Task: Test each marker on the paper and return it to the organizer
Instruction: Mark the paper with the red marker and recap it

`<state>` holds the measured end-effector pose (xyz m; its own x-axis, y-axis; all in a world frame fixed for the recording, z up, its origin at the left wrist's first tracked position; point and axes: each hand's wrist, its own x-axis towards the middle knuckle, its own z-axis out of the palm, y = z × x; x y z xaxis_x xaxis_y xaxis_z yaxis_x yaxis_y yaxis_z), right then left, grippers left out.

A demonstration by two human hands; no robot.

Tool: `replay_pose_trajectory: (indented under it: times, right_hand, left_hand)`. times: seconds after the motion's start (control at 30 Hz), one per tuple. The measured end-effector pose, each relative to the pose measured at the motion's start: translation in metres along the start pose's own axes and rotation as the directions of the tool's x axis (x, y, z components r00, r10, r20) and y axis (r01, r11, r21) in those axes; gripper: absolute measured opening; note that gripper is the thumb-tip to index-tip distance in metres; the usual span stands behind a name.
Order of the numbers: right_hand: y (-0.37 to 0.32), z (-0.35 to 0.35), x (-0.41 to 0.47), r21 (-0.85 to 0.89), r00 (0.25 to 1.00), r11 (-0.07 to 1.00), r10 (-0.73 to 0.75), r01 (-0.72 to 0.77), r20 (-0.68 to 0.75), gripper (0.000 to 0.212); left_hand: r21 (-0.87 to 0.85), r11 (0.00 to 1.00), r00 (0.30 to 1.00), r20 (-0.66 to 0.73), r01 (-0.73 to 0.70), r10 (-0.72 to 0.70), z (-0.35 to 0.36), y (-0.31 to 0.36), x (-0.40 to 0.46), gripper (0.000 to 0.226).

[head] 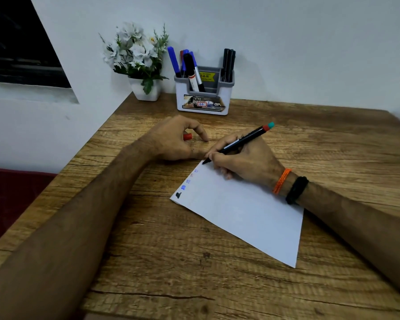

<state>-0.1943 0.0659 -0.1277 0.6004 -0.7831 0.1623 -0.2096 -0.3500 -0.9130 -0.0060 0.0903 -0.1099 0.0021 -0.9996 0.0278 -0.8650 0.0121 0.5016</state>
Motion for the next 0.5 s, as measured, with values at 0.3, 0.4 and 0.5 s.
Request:
replay_pose_trajectory:
  times: [0.3, 0.4, 0.5]
  right_hand:
    - [0.0013, -0.0008, 0.0009, -0.024, 1.000, 1.000, -0.009, 0.009, 0.019, 0.007]
    - [0.0005, -0.0004, 0.0028, 0.044, 0.999, 0.998, -0.038, 0.038, 0.002, 0.011]
    - [-0.0026, -0.0008, 0.0054, 0.088, 0.999, 0.996, -0.026, 0.024, 0.026, 0.012]
  left_hand:
    - [0.012, 1.000, 1.000, 0.005, 0.010, -0.010, -0.0002, 0.0012, -0.0008, 0.033]
    - [0.008, 1.000, 1.000, 0.005, 0.009, -0.009, -0.0005, 0.0028, -0.0018, 0.032]
    - [-0.015, 1.000, 1.000, 0.008, 0.005, -0.005, -0.0007, 0.0047, -0.0042, 0.034]
